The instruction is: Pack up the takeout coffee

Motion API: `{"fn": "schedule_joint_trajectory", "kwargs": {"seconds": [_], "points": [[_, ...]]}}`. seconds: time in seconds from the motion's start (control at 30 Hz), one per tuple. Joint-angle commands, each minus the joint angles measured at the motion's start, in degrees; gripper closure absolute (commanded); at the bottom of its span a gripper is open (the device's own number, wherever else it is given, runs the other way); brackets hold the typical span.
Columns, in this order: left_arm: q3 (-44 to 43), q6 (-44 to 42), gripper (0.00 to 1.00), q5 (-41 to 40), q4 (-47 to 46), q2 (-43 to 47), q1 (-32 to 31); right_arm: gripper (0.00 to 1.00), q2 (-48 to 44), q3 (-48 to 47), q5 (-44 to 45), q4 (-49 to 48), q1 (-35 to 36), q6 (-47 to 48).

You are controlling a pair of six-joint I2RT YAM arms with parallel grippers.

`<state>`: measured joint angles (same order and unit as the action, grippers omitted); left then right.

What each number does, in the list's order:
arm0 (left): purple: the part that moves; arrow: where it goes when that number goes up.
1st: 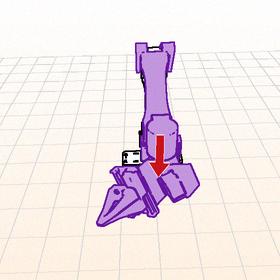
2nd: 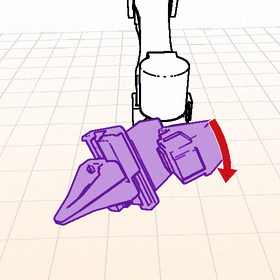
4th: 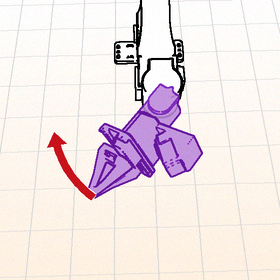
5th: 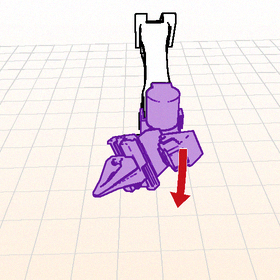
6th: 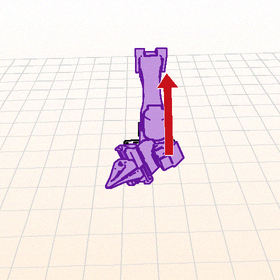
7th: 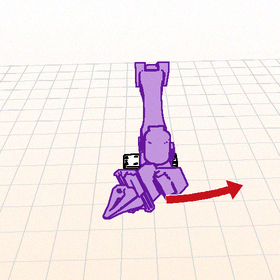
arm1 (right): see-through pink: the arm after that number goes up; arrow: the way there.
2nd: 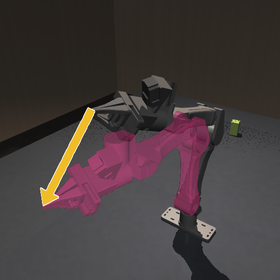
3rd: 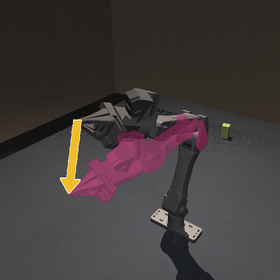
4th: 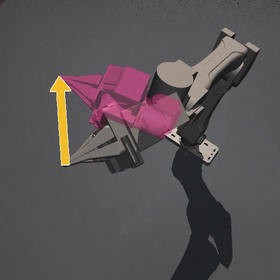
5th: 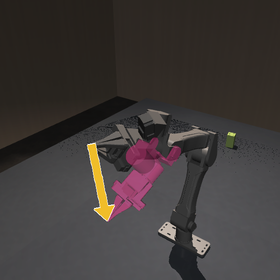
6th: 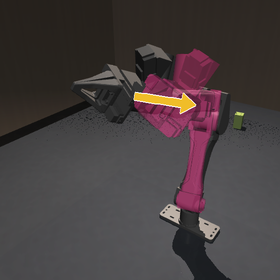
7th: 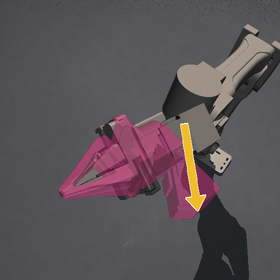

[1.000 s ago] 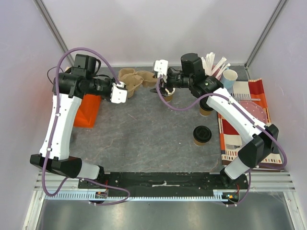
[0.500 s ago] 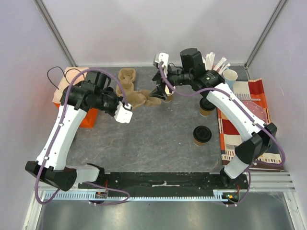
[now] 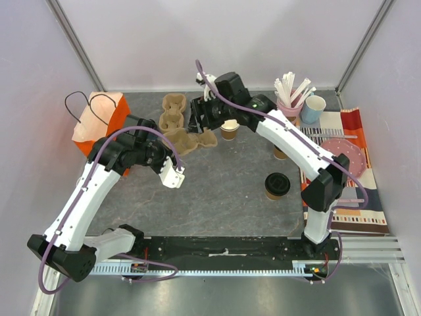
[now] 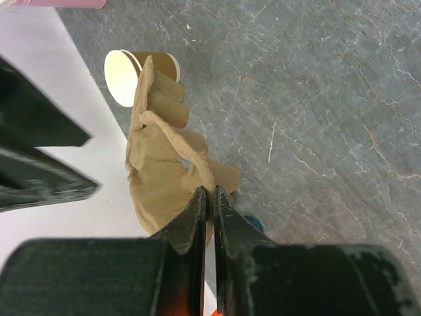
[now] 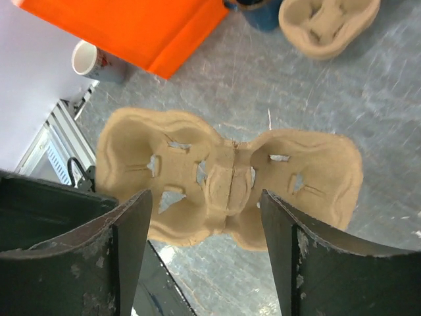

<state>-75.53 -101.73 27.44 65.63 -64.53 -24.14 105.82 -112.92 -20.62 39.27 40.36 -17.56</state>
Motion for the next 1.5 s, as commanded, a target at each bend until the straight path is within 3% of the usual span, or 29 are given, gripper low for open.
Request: {"fn": "schedule_joint_trajectory", "kwargs": {"seconds": [0.0, 0.23, 0.47, 0.7, 0.93, 1.03, 1.07, 1.2, 1.33, 1.47], "points": [[0.4, -2.6, 0.98, -0.2, -3.3, 1.3, -0.5, 0.25, 2.9, -2.4, 1.8, 2.7, 0.9, -5.1], [0.5, -2.5, 0.98, 0.0, -3.4, 1.6, -0.6, 0.32, 5.4, -0.3, 1.6, 1.4, 1.3, -4.8], [0.6, -2.8, 0.98, 0.0, -3.4, 1.8, -1.2, 0.53, 7.6, -1.8, -1.6, -1.0, 1.3, -5.5], [0.4, -3.1, 0.98, -0.3, -3.4, 1.2, -1.4, 0.59, 7.7, -0.5, -2.8, -0.9, 1.4, -5.4], [0.6, -2.6, 0.98, -0.8, -3.7, 1.1, -1.5, 0.82, 7.6, -0.3, -3.1, -1.1, 1.5, -5.3], [1.5, -0.8, 0.98, -1.2, -5.5, 1.8, -1.5, 0.85, 7.1, 0.0, -1.9, -0.9, 1.4, -4.6], [2.0, -0.6, 0.93, -1.5, -6.6, 2.1, -1.5, 0.85, 6.9, 0.0, -1.5, -0.9, 1.4, -4.4], [2.2, -0.4, 0.98, -1.6, -6.3, 2.7, -1.5, 0.80, 6.9, -0.1, -1.7, -0.9, 1.4, -4.0], [1.8, 0.7, 0.98, -1.4, -5.6, 2.4, -1.5, 0.43, 6.3, -0.5, -3.9, -0.9, 1.2, -0.6], [1.3, 0.7, 0.98, -2.0, -3.2, 2.0, -1.4, 0.31, 2.4, 1.2, -7.2, -1.6, -1.8, 5.2]]}}
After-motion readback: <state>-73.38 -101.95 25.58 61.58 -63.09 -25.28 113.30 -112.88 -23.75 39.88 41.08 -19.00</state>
